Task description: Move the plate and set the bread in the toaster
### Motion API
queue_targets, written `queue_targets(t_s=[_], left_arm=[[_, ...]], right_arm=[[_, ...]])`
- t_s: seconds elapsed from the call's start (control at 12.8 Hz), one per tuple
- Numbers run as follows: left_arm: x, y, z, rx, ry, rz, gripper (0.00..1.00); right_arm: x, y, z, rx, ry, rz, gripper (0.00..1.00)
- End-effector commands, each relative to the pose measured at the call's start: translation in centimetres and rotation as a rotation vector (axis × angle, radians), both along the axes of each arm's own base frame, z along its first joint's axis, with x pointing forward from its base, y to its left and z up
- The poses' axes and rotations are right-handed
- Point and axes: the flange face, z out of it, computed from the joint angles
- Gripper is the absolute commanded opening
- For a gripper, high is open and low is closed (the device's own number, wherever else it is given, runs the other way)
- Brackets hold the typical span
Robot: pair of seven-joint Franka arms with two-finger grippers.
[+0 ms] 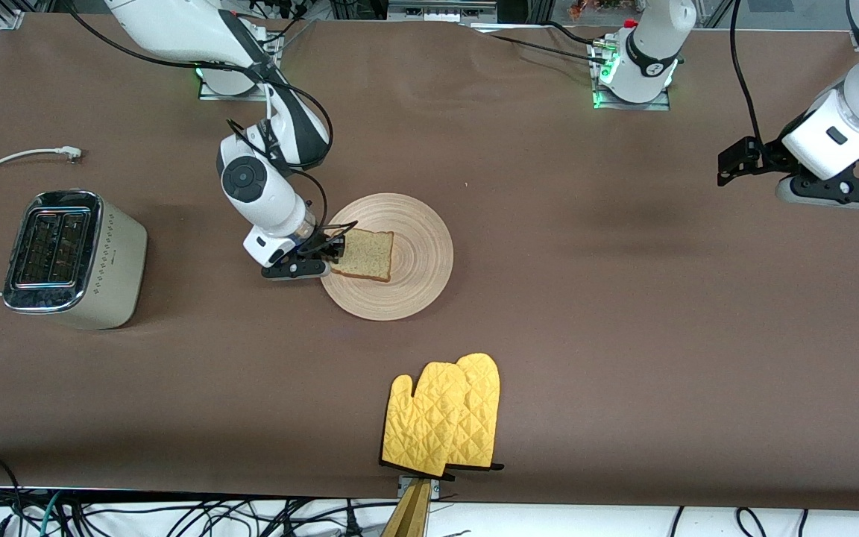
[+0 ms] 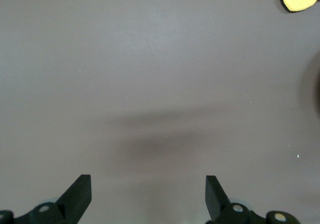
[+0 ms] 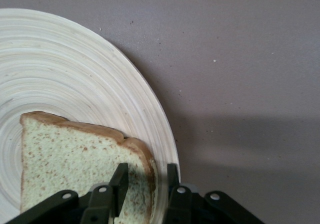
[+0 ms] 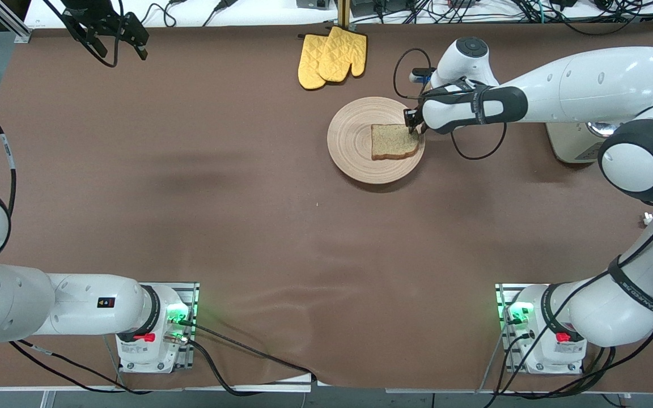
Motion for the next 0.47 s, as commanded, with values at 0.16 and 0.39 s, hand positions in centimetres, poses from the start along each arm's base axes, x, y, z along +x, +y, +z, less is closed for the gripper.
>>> queue_targets(t_s=[0.16,0.39], left_arm=[[1.5,-0.3,4.6,0.029,0.014,0.001,1.00],[1.8,-0.2,3.9,0.027,0.025,0.005,1.00]], right_arm=[[-0.2,0.4,-0.4,0.006,-0.019,0.021,0.00],[0.1,0.7,0.8,0.010,-0.036,0.041,0.00]])
